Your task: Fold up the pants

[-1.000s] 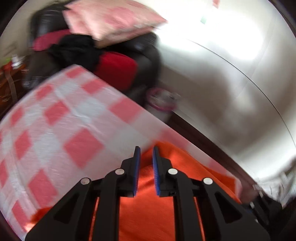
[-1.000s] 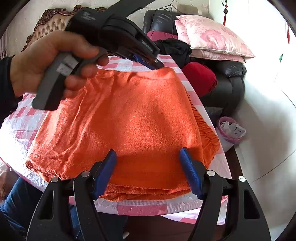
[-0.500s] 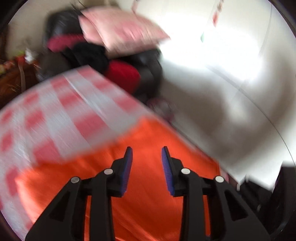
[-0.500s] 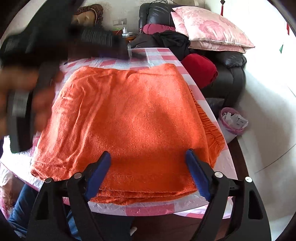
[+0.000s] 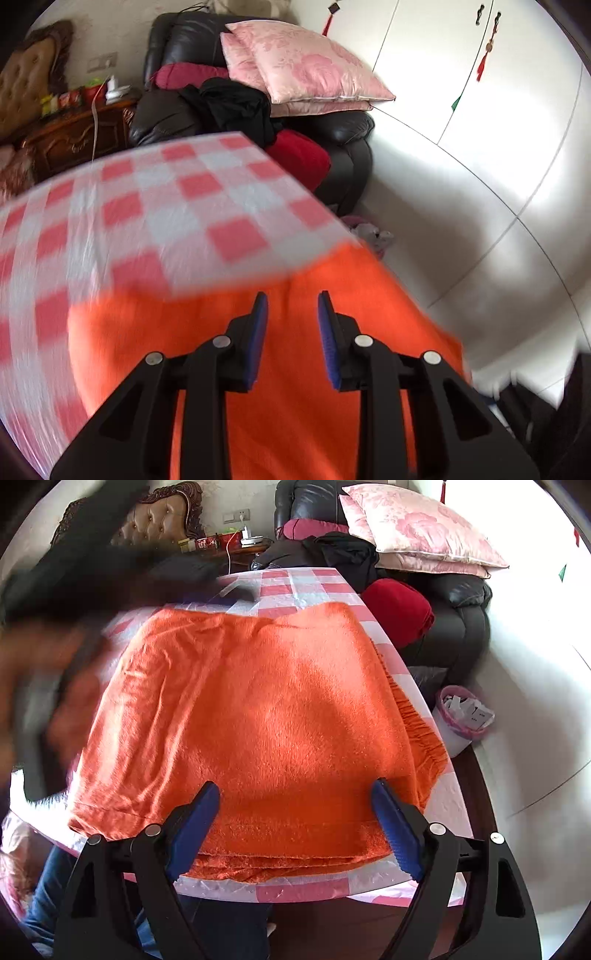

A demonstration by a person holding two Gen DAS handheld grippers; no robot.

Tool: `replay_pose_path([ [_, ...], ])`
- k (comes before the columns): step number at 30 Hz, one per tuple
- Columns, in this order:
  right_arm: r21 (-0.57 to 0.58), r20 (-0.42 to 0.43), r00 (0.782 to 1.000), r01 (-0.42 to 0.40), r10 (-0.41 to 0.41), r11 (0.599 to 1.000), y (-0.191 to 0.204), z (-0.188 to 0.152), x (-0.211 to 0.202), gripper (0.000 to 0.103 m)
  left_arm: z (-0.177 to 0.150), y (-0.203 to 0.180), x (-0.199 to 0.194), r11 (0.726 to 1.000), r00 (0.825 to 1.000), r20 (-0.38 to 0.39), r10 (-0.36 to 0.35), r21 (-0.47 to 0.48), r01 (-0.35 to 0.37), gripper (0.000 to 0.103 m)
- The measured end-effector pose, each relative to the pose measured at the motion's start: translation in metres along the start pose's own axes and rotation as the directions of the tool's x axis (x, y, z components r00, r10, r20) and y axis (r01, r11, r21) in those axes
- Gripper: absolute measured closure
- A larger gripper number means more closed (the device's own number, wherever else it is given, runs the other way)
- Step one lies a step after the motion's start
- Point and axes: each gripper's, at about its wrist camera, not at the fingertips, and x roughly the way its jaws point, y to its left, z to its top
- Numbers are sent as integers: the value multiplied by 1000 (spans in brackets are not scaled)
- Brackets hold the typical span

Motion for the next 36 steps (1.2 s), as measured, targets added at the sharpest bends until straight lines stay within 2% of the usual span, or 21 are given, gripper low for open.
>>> replay_pose_path([
  [3, -15, 0, 999, 41, -41, 999, -2, 13, -2, 23, -40, 11, -22, 1000, 1000, -3, 21, -17, -21, 76],
  [5, -26, 11, 998, 57, -57, 998, -2, 18, -2, 23, -72, 7, -39, 998, 998, -4, 61, 34, -61, 76],
  [7, -29, 10, 998, 64, -64, 998, -2, 25, 2, 23, -97, 5, -41, 992, 995, -37, 94, 90, -90, 73],
  [11, -18, 15, 987, 160, -160, 987, -14, 33, 9, 23, -125, 3, -44, 972, 985, -22, 173, 164, -167, 59],
  [12, 0, 13, 984, 177, -177, 984, -20, 34, 10, 23, -125, 3, -45, 968, 982, -16, 191, 169, -185, 54],
  [15, 63, 4, 971, 237, -238, 969, -45, 34, 13, 23, -125, 5, -43, 964, 979, -13, 204, 178, -198, 51],
  [16, 76, -5, 973, 229, -229, 971, -52, 33, 17, 23, -125, 6, -41, 964, 979, -13, 203, 177, -198, 51],
  [19, 136, -39, 992, 128, -124, 982, -70, 30, 29, 23, -123, 6, -39, 960, 977, -10, 211, 191, -205, 49],
  [20, 156, -40, 995, 101, -95, 983, -72, 30, 31, 26, -123, 6, -39, 958, 977, -9, 213, 198, -207, 49],
  [21, 186, -46, 998, 42, -34, 982, -75, 29, 34, 38, -123, 7, -40, 956, 976, -7, 218, 204, -212, 49],
  [22, 213, -51, 999, -5, 16, 977, -75, 27, 36, 41, -122, 8, -39, 954, 975, -7, 222, 209, -215, 49],
  [26, 198, -49, 999, -5, 15, 980, -62, 27, 38, 41, -118, 18, -41, 949, 969, -7, 245, 205, -238, 49],
  [29, 215, -53, 998, -28, 40, 976, -58, 25, 36, 39, -116, 27, -43, 952, 969, -10, 246, 189, -240, 44],
  [31, 208, -53, 999, -3, 14, 978, -58, 27, 34, 36, -115, 29, -50, 958, 971, -5, 240, 163, -236, 45],
  [33, 173, -23, 997, 72, -69, 982, -55, 33, 19, 34, -114, 26, -61, 963, 973, 32, 230, 135, -233, 48],
  [35, 97, 45, 991, 124, -129, 988, -43, 50, 3, 32, -116, 20, -68, 970, 975, 60, 216, 100, -221, 61],
  [36, 73, 58, 991, 119, -123, 990, -39, 57, 3, 32, -117, 14, -68, 973, 976, 59, 209, 87, -213, 71],
])
